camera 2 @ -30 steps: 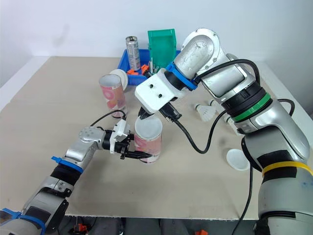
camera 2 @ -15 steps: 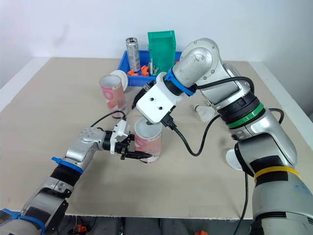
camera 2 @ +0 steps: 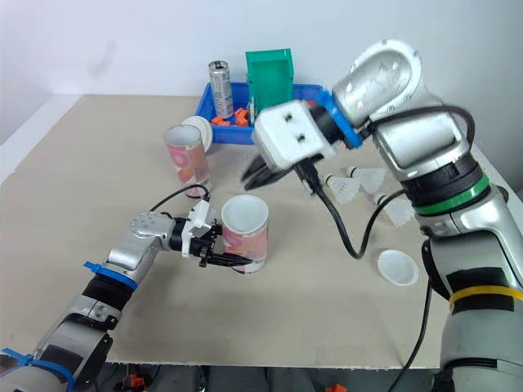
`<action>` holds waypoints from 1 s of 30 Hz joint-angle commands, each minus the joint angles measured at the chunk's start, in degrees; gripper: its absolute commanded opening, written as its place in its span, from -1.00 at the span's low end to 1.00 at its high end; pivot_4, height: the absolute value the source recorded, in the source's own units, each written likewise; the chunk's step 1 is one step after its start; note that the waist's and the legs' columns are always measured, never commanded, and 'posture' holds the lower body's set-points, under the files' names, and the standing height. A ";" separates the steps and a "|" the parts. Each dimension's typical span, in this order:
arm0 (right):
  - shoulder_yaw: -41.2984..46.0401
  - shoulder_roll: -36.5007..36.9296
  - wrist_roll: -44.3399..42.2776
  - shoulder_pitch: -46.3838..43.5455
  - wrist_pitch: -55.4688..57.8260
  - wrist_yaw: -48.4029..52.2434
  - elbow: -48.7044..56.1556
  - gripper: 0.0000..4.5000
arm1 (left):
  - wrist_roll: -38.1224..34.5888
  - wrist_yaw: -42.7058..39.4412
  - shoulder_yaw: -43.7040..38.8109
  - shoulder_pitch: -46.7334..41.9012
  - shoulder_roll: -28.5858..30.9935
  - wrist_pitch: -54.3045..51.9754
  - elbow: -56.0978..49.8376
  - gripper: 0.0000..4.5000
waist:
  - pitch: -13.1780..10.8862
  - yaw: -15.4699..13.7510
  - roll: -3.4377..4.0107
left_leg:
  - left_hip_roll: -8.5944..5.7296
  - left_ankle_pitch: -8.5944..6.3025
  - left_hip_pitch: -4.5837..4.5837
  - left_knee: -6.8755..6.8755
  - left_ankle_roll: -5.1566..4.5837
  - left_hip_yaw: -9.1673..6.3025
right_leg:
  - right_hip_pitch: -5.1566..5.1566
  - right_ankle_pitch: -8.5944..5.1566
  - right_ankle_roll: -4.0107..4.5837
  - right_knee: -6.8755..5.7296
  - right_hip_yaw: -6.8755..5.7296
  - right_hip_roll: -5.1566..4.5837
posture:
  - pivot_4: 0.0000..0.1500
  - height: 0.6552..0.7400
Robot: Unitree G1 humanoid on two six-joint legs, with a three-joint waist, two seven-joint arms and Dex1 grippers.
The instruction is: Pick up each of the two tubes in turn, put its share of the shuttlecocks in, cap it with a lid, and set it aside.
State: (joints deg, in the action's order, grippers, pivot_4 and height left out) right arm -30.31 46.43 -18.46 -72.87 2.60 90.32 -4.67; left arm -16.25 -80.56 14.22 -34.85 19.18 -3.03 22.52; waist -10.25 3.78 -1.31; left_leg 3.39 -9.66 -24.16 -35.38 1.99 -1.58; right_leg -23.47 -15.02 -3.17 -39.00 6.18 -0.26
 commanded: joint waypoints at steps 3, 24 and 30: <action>-2.65 -1.05 3.91 1.19 -2.78 2.17 3.34 -0.94 | 2.41 -0.17 1.73 1.18 0.97 -1.54 2.54 0.15 | -0.01 0.15 0.03 | 0.00 0.00 0.00 -0.03 0.00 0.00 | 0.02 0.00 0.03 0.00 0.01 0.00 | 1.00 0.91; 9.26 -4.10 -0.08 -0.35 5.33 0.86 -2.38 -0.67 | 1.26 0.49 0.52 1.18 0.57 -2.28 1.26 0.15 | 0.38 0.49 0.02 | -0.01 0.02 0.07 -0.02 0.00 -0.05 | 0.09 -0.05 0.17 -0.01 0.00 -0.01 | 1.00 0.91; 16.45 1.91 -3.99 6.72 12.59 -0.33 3.53 0.56 | 0.89 0.22 0.24 1.02 0.36 -1.94 0.64 0.15 | 0.35 0.21 0.03 | -0.04 -0.14 -0.01 -0.01 0.03 -0.14 | 0.09 -0.13 -0.07 0.02 -0.07 -0.01 | 1.00 0.91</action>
State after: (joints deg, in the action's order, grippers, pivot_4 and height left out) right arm -17.48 47.23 -20.16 -66.41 12.57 89.95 -3.83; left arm -16.66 -80.62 13.70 -34.60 18.98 -4.13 21.96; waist -9.90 3.99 -1.28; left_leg 3.34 -9.81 -24.17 -35.39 2.02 -1.71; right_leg -23.39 -15.16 -3.23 -38.98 6.11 -0.27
